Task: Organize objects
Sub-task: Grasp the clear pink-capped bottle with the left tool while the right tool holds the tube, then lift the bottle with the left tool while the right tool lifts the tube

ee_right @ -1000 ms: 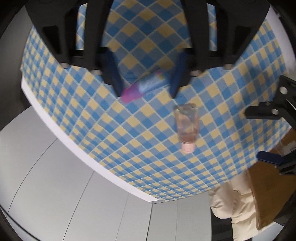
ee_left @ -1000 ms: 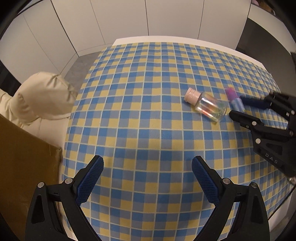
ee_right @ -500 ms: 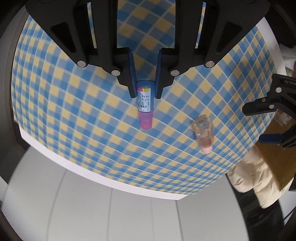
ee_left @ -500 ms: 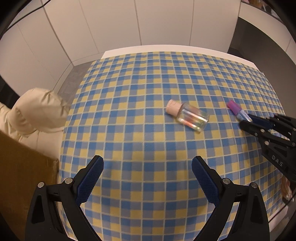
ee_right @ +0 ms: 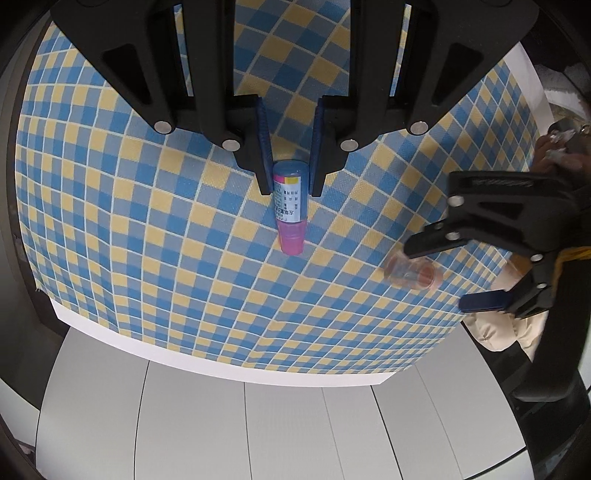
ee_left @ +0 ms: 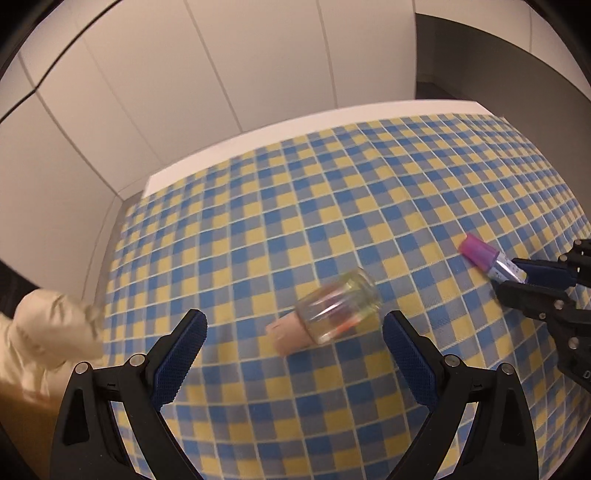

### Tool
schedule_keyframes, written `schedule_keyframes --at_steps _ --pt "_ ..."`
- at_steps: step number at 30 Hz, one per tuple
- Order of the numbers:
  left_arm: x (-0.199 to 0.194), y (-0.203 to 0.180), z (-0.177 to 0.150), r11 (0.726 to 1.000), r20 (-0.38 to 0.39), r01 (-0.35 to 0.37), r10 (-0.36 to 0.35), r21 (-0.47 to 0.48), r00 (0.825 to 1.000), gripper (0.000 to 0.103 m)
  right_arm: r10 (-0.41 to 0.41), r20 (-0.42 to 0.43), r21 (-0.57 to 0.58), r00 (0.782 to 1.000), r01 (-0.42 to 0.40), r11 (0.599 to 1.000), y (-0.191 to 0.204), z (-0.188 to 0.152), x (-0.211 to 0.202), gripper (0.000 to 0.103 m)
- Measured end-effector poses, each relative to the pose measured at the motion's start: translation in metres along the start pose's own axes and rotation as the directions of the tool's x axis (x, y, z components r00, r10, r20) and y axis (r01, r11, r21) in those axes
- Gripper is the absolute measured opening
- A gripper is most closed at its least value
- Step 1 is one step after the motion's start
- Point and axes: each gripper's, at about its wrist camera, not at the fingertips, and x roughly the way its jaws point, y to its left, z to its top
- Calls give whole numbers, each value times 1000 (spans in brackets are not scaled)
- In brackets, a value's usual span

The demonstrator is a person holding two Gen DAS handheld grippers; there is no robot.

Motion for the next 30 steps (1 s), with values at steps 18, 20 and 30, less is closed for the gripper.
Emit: schedule_keyframes --at_steps 18,20,30 --pt "-4 -6 -4 992 -15 93 -95 -80 995 20 2 4 10 1000 -2 1000 -6 -2 -3 20" --pt "-5 -11 -5 996 -10 71 -72 -60 997 20 0 4 12 1000 0 1000 -7 -2 -5 20" --pt "-19 -13 -4 997 12 59 -59 -58 998 19 -83 7 6 997 83 997 -3 0 -8 20"
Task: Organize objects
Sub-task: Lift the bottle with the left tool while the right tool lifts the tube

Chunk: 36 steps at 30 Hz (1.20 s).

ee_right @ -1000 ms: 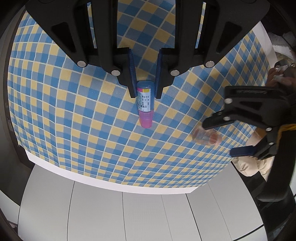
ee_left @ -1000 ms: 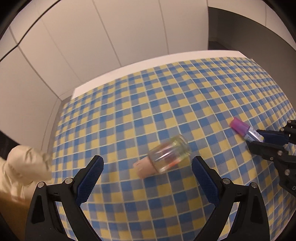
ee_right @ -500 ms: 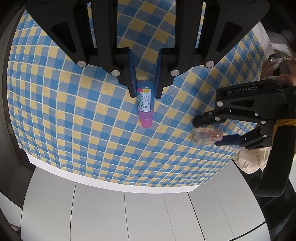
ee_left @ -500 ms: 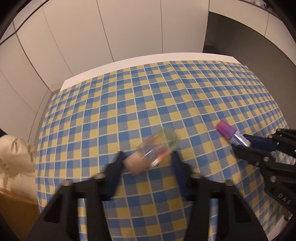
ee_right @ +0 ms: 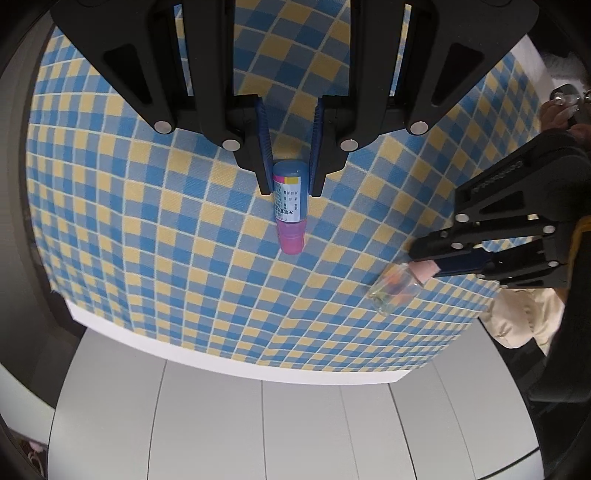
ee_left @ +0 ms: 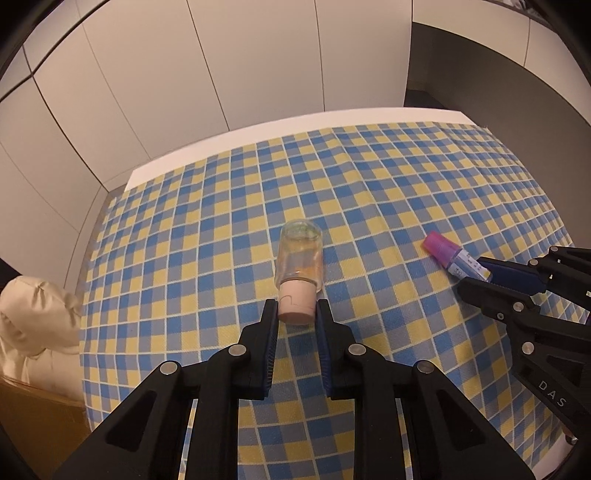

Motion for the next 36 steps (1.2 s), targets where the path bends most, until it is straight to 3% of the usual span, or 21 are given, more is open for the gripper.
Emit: schedule_keyframes --at_steps 13,27,36 --pt "-43 18 25 999 59 -15 17 -41 998 19 -35 97 44 995 30 999 9 32 -48 20" --pt "-123 39 46 995 143 -23 37 -93 989 19 -76 180 56 981 67 996 34 66 -113 20" --pt "-195 53 70 992 210 -31 57 -126 976 19 -143 216 93 966 126 988 38 95 -178 20"
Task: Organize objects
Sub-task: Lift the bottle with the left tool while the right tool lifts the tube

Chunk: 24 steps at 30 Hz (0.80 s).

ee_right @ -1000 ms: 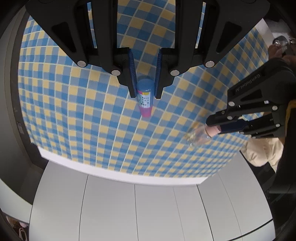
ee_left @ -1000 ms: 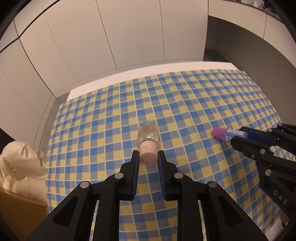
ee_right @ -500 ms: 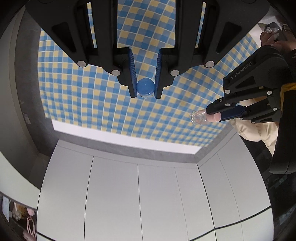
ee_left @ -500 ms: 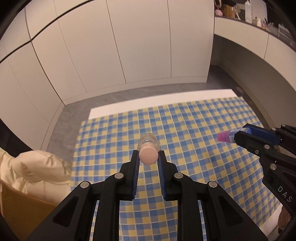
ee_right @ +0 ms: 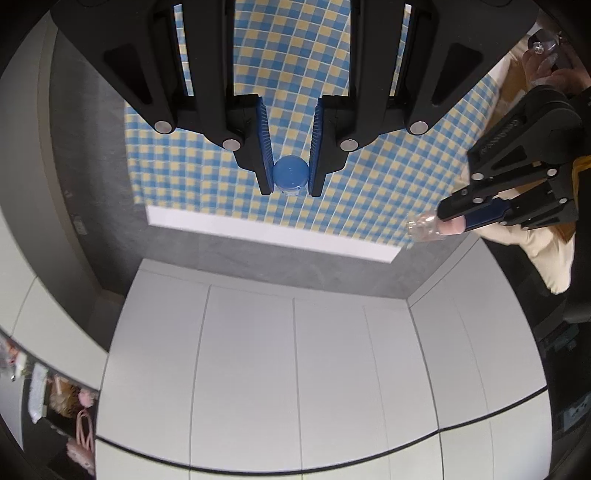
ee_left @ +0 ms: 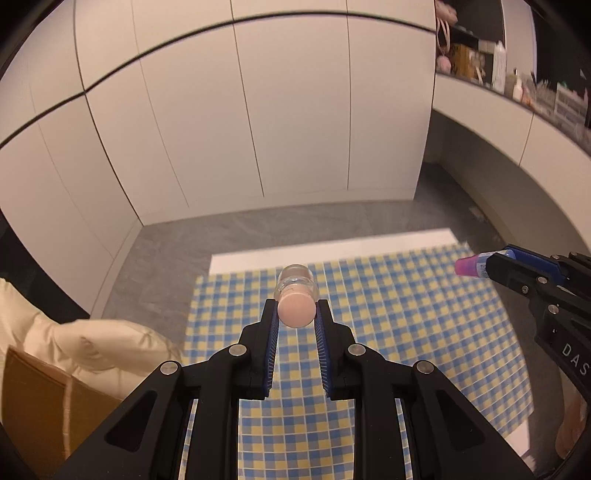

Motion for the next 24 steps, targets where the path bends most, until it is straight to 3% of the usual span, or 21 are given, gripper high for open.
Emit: schedule_keyframes --at_steps 8,17,24 --pt "-62 16 37 998 77 -40 43 -39 996 19 -71 62 14 996 70 997 5 43 -57 20" --pt "-116 30 65 994 110 -84 92 -74 990 19 -165 96 39 982 162 986 13 75 -110 20" --pt "-148 34 74 992 134 -95 106 -86 985 19 -158 138 30 978 156 987 25 91 -153 20"
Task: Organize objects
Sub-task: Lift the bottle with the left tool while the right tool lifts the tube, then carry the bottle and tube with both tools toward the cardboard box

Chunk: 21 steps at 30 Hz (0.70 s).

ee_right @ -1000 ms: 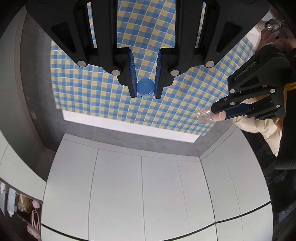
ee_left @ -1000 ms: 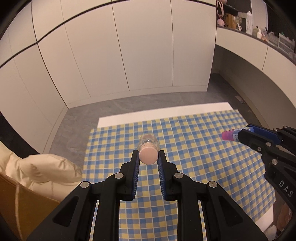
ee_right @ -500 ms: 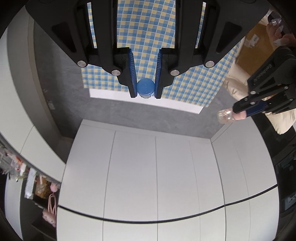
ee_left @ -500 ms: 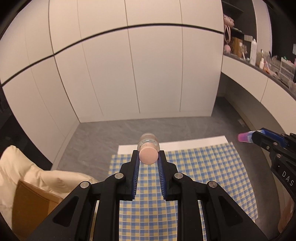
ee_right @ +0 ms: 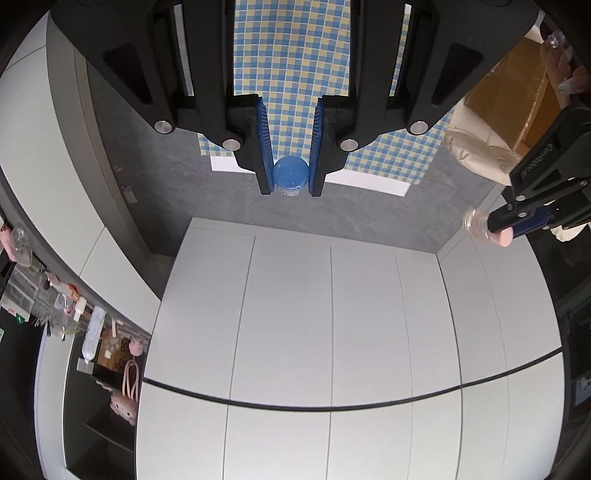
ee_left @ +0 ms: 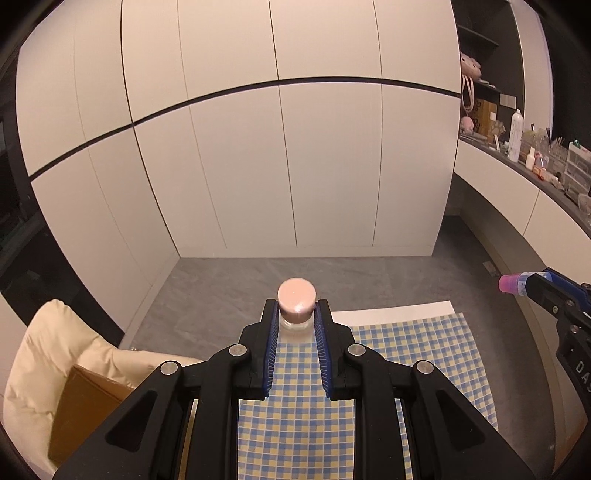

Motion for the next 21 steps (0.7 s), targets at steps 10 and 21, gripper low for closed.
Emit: schedule_keyframes --at_steps 10,21 --pt "-19 -1 -1 1000 14 3 -3 0 1000 19 4 31 2 1000 -4 1000 6 13 -33 20" --pt "-34 2 -17 1000 18 -8 8 -1 1000 19 -27 13 -4 1000 27 1000 11 -3 -36 20"
